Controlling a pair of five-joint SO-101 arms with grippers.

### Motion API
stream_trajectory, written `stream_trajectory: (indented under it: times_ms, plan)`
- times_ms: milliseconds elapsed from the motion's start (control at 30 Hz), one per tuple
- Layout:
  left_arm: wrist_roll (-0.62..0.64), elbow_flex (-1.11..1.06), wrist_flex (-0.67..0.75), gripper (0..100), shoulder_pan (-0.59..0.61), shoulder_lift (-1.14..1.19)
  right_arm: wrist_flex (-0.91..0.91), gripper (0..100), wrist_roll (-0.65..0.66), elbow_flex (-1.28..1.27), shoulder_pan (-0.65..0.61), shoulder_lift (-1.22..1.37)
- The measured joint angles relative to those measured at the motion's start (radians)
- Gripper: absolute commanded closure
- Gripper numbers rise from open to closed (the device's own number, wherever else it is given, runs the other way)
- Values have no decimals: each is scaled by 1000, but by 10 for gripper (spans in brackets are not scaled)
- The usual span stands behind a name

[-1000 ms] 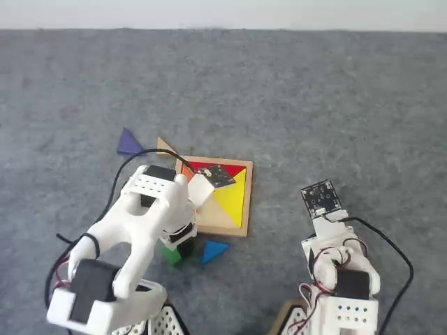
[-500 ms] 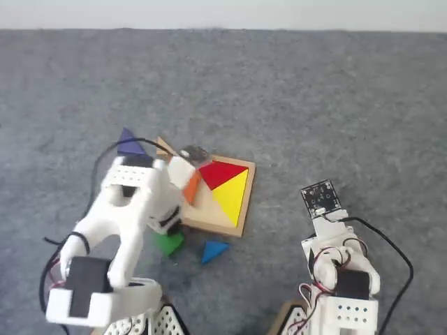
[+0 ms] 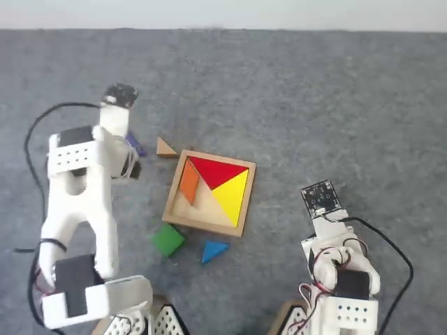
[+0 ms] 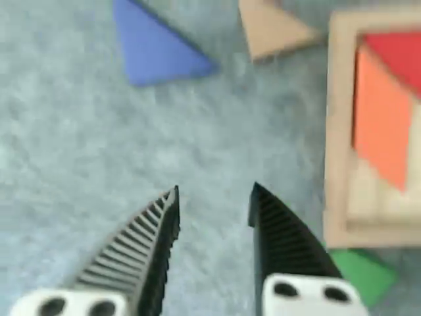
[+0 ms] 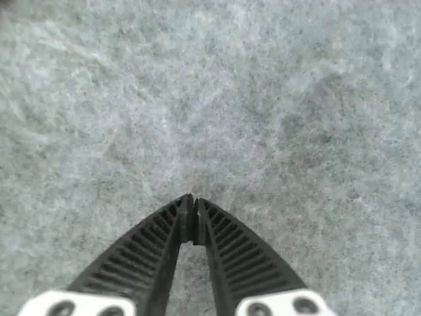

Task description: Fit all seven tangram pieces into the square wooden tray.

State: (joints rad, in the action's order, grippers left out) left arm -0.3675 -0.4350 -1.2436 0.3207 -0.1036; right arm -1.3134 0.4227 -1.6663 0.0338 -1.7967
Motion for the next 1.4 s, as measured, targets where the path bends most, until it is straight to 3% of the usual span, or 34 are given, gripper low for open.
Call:
stream_trajectory:
  times_ms: [400,533,800,1400]
  plan:
    - [466,457,-9,820,-180,500,0,991,0,0,0,0]
    - [560,597,-69,819,-199,637,0,991,0,0,0,0]
    - [583,689,-121,819,-201,761,0,991,0,0,0,0]
    - [585,684,-161,870,-250,772,0,991,0,0,0,0]
